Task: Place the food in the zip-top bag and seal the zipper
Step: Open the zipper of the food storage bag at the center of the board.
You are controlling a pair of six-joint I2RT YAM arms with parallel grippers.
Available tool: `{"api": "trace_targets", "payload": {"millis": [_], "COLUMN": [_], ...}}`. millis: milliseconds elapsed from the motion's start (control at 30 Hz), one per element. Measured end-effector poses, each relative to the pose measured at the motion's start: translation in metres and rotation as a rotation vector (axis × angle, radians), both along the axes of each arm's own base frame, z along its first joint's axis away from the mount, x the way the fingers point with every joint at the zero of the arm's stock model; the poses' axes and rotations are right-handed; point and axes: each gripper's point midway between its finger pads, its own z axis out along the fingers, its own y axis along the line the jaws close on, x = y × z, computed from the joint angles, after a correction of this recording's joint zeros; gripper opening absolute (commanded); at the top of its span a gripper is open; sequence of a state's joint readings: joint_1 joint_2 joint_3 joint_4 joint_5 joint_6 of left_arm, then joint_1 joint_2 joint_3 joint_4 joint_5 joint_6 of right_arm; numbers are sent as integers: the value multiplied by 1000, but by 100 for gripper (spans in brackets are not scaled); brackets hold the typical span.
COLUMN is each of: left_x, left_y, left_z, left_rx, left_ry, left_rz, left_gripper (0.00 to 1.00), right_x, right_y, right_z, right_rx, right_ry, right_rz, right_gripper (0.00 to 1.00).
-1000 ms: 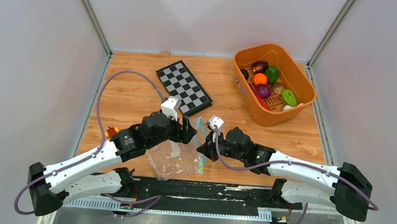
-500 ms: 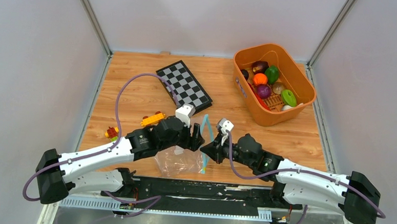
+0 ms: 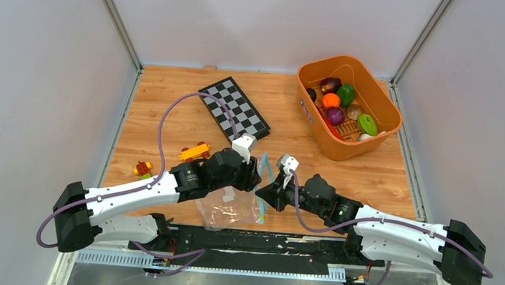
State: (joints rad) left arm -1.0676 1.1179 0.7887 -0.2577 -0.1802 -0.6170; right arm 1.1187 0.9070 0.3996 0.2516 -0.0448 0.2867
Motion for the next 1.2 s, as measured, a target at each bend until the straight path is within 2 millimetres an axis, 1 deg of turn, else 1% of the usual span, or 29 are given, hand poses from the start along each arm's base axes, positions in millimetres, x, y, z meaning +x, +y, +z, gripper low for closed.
{"api": "trace_targets", "payload": {"millis": [67, 100, 133, 167, 267, 367, 433, 567, 667, 733, 867, 933, 1000, 1200], "left_x": [-1, -1, -2, -2, -2, -3, -3, -2, 0, 1, 1, 1, 2, 3], "left_y": [-1, -1, -1, 0, 1, 2, 3, 3, 2, 2, 2, 1, -1, -4], "left_z": [0, 0, 0, -1, -1, 0, 1, 8, 10, 8, -6, -10, -11, -4], "left_rx": [1, 1, 3, 9, 23, 32, 42, 56, 69, 80, 128, 141, 146, 140], "left_ry": [1, 0, -1, -4, -9, -10, -11, -19, -27, -23, -1, 8, 11, -4], "left_rz": [-7, -8, -10, -14, -21, -26, -31, -35, -37, -37, -43, -47, -48, -56], "left_gripper": [42, 51, 63, 69, 75, 83, 84, 81, 76, 74, 70, 65, 58, 33], "right_x": [-1, -2, -1, -1, -1, 0, 0, 0, -1, -1, -2, -2, -1, 4], "right_y": [0, 0, 0, 0, 0, 0, 0, 0, 0, 0, -1, -1, -1, -3], "right_z": [1, 1, 1, 1, -1, -5, -7, -7, -6, -5, 1, 1, 1, 1], "right_rx": [3, 3, 3, 0, -10, -23, -30, -35, -34, -29, -14, -14, -18, -25], "right_ry": [-3, -3, -3, -4, -8, -8, -12, -20, -25, -28, -39, -41, -46, -62], "right_rz": [2, 3, 1, 0, -1, -3, -2, -4, -1, 0, 3, 4, -3, -26], "right_gripper": [1, 1, 0, 0, 0, 0, 0, 0, 0, 0, 1, 1, 1, 1]}}
